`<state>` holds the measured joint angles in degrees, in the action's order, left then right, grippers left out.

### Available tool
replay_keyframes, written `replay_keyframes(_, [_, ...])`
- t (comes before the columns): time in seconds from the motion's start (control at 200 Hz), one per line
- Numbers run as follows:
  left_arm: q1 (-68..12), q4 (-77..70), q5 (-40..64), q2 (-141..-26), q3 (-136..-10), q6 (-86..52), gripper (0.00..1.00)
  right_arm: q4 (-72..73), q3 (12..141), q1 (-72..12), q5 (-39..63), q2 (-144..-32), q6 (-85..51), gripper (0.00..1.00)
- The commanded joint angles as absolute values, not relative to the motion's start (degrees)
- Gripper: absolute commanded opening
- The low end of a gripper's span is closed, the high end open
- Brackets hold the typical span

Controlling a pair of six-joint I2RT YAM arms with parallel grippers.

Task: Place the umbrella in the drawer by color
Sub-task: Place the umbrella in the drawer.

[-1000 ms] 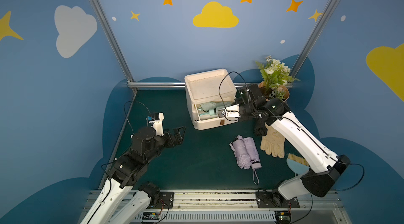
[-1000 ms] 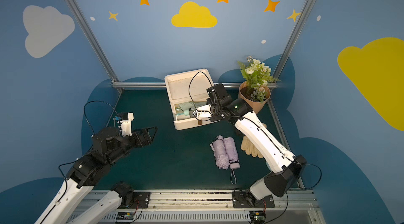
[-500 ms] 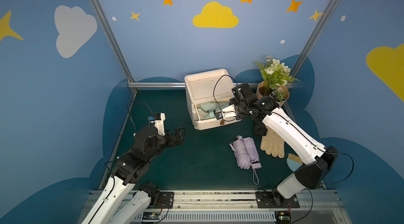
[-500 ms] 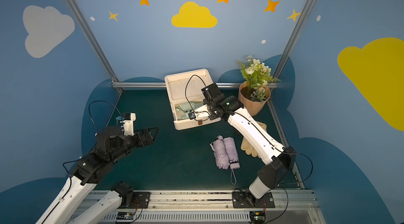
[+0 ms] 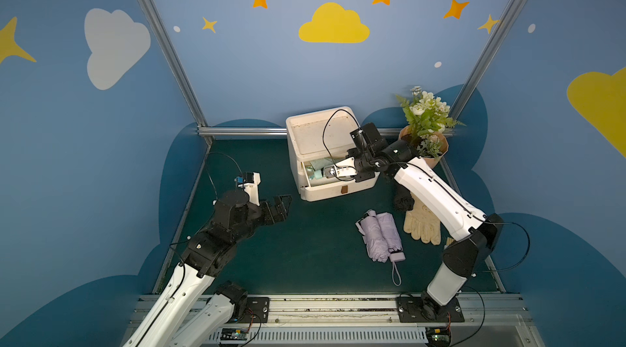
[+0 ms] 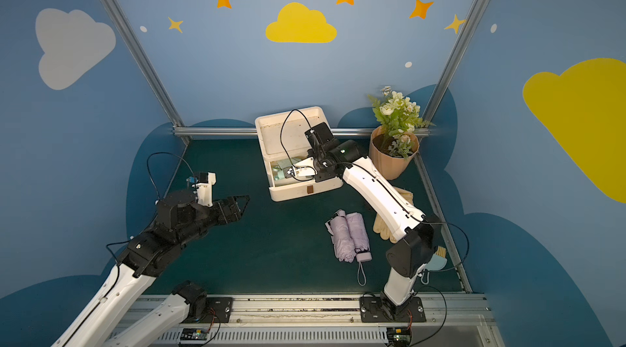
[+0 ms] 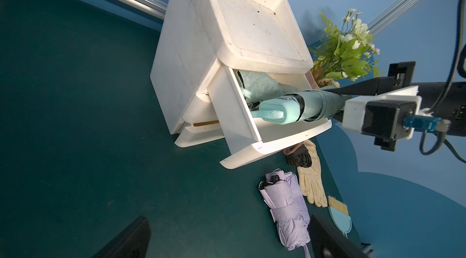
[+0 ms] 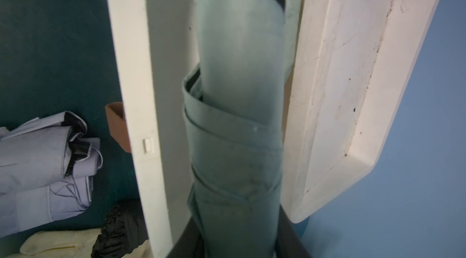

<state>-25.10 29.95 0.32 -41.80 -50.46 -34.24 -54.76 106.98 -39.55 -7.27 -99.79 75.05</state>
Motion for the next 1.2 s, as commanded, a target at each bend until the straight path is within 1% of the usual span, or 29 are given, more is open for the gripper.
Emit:
replay_keyframes(0.0, [-24.7, 29.0, 0.8, -41.9, -50.5, -33.6, 1.00, -56.5, 108.5, -39.0, -4.0, -99.9, 72.0, 0.14])
replay_keyframes(0.075, [-24.5, 28.9, 0.9, -42.1, -50.5, -33.6, 1.00, -56.6, 108.0, -38.5, -3.5, -100.1, 71.4, 0.15])
replay_keyframes(0.22, [-24.3, 28.6, 1.5, -42.8, -50.7, -33.7, 1.00, -56.7, 107.9, -37.8, -1.9, -100.8, 70.3, 0.24])
replay_keyframes(0.421, [-24.1, 28.2, 1.8, -43.4, -51.1, -33.8, 1.00, -56.1, 108.3, -37.2, -1.3, -102.7, 70.5, 0.29])
replay_keyframes(0.501, [-24.0, 28.1, 1.8, -43.6, -51.2, -33.8, 1.00, -56.0, 109.1, -37.1, -1.4, -103.5, 70.2, 0.34])
replay_keyframes(0.681, [-23.7, 28.1, 2.2, -44.1, -51.8, -33.8, 1.00, -55.8, 110.4, -36.4, -1.4, -103.6, 69.7, 0.52])
replay_keyframes(0.791, [-23.4, 28.5, 2.6, -45.1, -52.7, -33.9, 1.00, -54.5, 111.0, -35.9, -1.7, -103.0, 68.7, 0.56])
replay_keyframes(0.881, [-23.0, 28.3, 3.4, -46.4, -53.9, -34.1, 1.00, -54.2, 111.8, -35.5, -1.8, -102.4, 68.0, 0.61])
replay_keyframes(0.986, [-22.4, 27.5, 4.3, -47.7, -55.0, -34.5, 1.00, -54.3, 112.7, -34.8, -1.5, -101.5, 67.6, 0.65])
replay_keyframes(1.096, [-21.8, 26.8, 5.2, -48.8, -56.0, -35.3, 1.00, -54.4, 112.9, -34.3, -2.7, -100.6, 67.5, 0.64])
replay_keyframes(1.196, [-20.2, 26.8, 6.7, -50.4, -58.0, -35.6, 1.00, -54.8, 114.1, -34.0, 0.1, -98.3, 64.8, 0.64])
